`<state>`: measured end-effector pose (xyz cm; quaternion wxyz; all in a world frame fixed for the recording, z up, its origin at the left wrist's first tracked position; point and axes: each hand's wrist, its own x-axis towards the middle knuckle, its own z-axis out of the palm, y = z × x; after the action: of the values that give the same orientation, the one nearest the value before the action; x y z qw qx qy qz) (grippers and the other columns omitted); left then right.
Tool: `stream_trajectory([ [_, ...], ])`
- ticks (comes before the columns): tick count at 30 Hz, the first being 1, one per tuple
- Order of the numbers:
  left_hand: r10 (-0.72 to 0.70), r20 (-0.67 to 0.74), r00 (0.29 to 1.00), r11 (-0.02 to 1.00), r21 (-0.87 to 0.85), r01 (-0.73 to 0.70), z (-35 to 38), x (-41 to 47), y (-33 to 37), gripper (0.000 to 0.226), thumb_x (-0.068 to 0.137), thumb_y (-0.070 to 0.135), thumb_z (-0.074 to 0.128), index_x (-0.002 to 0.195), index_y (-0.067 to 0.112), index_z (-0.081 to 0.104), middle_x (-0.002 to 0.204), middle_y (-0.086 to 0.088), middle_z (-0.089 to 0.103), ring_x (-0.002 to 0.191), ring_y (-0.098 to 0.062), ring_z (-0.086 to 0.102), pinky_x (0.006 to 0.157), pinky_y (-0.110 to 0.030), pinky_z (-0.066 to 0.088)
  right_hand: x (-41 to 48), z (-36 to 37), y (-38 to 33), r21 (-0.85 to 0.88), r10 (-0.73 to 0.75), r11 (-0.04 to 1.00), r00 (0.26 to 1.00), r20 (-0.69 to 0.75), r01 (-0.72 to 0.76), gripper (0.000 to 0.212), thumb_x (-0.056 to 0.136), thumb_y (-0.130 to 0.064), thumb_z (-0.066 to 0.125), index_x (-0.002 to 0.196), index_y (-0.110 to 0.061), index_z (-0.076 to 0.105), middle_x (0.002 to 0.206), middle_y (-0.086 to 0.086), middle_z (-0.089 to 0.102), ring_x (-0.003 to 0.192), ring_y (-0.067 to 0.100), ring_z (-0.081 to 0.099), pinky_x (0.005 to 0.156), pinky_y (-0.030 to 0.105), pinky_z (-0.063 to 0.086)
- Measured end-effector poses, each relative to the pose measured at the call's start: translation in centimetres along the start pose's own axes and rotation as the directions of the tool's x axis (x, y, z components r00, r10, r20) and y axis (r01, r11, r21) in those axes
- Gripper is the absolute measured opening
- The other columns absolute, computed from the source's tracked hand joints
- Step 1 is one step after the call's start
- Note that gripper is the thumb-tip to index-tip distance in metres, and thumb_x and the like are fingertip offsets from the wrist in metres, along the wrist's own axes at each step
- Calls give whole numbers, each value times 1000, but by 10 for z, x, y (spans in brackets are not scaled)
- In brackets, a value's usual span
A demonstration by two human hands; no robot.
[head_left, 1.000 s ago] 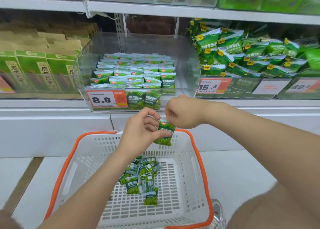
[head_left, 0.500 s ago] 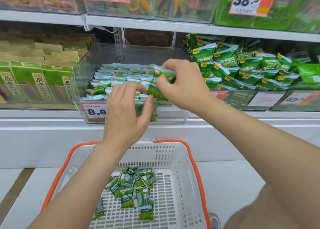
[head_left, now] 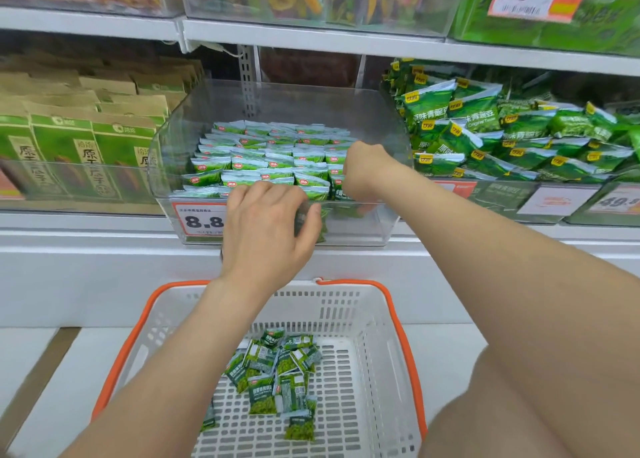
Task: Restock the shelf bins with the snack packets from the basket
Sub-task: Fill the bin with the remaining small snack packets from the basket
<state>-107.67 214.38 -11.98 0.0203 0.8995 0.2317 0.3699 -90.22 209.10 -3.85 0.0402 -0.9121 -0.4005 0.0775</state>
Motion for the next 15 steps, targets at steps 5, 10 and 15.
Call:
stream_trajectory([
  [5,8,-2,1000,1000,-17,-8,2,-2,-2,26,98,42,53,84,22,63,77,8,62,87,-24,55,86,-43,38,7,-3,-8,-24,54,998,997,53,-53,13,90,-8,59,81,-10,49,82,9,50,80,25,56,63,29,50],
  [10,-5,-2,1000,1000,-27,4,0,-2,-2,26,98,42,54,83,22,62,78,8,63,87,-23,56,87,-43,38,20,8,-5,91,180,980,983,-31,-177,66,86,-7,74,138,4,36,131,21,48,119,36,59,75,33,52],
  [15,-7,-12,1000,999,-39,7,1,-2,-2,26,97,42,56,82,22,61,76,8,62,86,-23,55,88,-42,37,25,11,-1,97,140,986,990,-13,-138,37,89,-25,75,106,-9,46,109,11,53,100,24,51,71,27,43],
])
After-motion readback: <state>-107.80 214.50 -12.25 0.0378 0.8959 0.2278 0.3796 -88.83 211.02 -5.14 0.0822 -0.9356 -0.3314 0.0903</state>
